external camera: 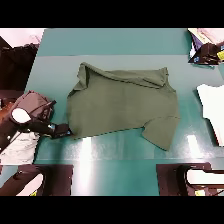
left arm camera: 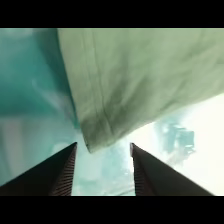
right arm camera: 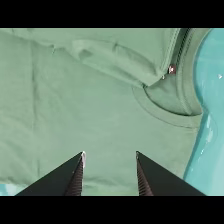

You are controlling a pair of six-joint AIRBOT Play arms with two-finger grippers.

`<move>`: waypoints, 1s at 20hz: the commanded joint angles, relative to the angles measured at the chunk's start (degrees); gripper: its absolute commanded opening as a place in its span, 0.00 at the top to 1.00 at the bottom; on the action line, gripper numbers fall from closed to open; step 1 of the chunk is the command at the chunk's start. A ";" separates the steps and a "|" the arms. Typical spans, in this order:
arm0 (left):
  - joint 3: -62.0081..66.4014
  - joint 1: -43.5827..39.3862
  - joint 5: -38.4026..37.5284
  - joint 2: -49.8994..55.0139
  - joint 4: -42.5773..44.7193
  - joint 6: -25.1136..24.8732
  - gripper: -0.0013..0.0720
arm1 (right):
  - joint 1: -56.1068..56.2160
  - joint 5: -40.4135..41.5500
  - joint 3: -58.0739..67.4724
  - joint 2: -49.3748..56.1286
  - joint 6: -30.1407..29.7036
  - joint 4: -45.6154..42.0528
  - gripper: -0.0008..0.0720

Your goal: Fold the shirts.

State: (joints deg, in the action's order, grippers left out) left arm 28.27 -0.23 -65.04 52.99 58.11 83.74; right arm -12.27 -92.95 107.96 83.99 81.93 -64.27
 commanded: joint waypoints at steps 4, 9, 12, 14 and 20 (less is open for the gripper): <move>-7.15 0.04 9.86 -1.09 -9.22 -0.09 0.44 | 0.50 -0.72 0.00 -0.04 0.02 0.28 0.49; -7.13 0.04 11.58 -1.09 -12.68 -1.73 0.85 | -1.03 -1.92 -3.56 -1.51 -0.74 0.31 0.50; -4.57 0.04 11.13 -1.11 -11.02 -3.21 0.96 | -5.18 -0.26 -18.29 -7.37 -2.34 0.33 0.57; 0.09 0.04 9.20 -1.16 -6.36 -3.17 0.96 | -9.64 3.48 -30.82 -11.93 -3.02 0.31 0.56; 14.32 0.04 4.11 -1.16 3.13 -2.69 0.95 | -21.42 12.28 -60.46 -16.37 -8.46 4.22 0.42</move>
State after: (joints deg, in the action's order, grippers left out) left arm 37.06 -0.21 -59.05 51.88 57.65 81.01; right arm -29.06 -84.73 59.70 68.99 77.52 -63.31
